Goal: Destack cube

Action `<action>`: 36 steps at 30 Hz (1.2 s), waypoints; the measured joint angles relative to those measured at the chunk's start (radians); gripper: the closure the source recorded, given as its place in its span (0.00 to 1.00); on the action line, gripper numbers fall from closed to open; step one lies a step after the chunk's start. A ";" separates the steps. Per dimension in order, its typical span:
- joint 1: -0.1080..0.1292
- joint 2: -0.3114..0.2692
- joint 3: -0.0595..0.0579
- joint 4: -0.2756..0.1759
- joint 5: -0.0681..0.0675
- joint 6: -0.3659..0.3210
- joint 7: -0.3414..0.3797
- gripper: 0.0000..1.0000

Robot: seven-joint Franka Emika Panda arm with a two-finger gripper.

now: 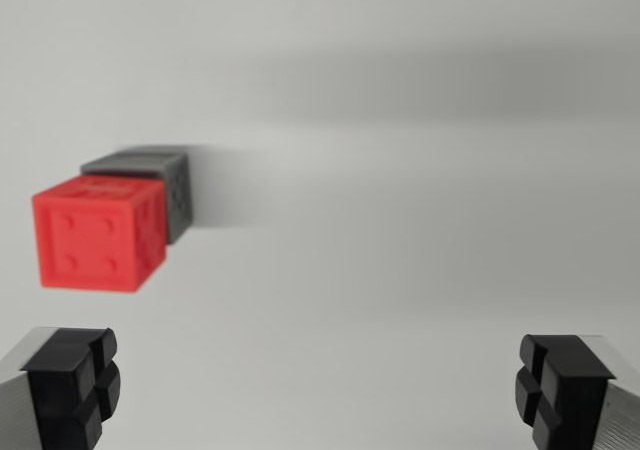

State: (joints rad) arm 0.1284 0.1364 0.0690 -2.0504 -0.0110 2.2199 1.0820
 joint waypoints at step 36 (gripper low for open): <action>0.182 0.157 0.045 0.035 -0.027 0.082 0.244 0.00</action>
State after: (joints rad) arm 0.3102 0.2930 0.1138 -2.0152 -0.0378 2.3014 1.3256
